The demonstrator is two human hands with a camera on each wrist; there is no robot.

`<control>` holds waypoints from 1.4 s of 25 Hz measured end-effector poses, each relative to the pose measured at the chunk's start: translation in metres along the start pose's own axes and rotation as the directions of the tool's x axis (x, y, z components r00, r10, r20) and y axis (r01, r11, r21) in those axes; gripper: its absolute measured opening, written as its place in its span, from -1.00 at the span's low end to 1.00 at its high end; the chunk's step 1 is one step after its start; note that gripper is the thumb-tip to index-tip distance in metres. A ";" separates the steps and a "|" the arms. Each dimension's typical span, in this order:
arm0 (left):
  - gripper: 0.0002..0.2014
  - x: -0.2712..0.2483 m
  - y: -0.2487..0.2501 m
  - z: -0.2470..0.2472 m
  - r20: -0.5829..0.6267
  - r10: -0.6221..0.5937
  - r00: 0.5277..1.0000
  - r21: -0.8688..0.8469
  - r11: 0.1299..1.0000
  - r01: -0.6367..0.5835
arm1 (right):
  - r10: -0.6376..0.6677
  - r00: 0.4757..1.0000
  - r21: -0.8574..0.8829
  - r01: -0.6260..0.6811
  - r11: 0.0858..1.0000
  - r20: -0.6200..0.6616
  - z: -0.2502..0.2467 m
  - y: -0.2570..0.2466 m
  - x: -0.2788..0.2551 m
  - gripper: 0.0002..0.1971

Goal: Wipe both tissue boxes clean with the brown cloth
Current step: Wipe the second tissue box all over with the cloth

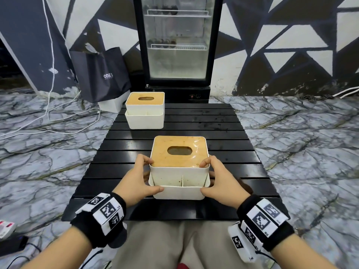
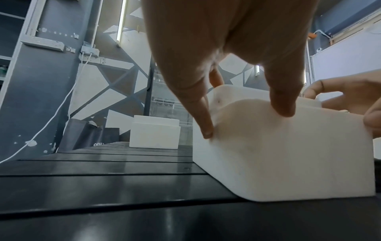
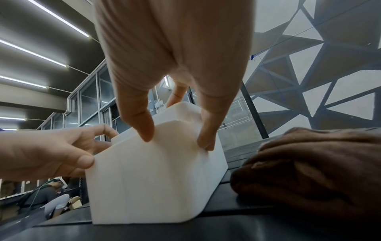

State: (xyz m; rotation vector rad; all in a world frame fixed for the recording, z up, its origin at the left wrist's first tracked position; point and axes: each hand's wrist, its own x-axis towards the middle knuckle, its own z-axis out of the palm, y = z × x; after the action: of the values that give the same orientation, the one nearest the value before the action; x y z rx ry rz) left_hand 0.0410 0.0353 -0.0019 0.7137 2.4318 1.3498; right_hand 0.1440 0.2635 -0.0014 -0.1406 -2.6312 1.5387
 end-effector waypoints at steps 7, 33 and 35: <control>-0.13 0.007 0.011 0.001 0.013 -0.047 0.999 0.008 0.999 0.047 | -0.010 1.000 0.033 0.011 0.999 -0.006 -0.016 0.003 0.005 -0.51; 0.05 0.044 0.033 0.015 -0.095 -0.129 0.987 0.052 0.990 0.135 | 0.105 0.987 -0.329 -0.141 0.934 -0.125 -0.063 0.017 0.023 -0.68; -0.05 0.052 0.034 0.014 -0.151 -0.157 0.976 0.072 0.983 0.169 | -0.015 0.968 -0.257 -0.051 0.965 -0.249 -0.066 -0.003 0.032 -0.66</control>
State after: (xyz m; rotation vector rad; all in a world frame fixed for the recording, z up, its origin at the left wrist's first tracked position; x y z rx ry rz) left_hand 0.0137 0.0882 0.0197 0.4359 2.6099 1.2819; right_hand 0.1200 0.3228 0.0345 -0.3523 -2.6190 1.0864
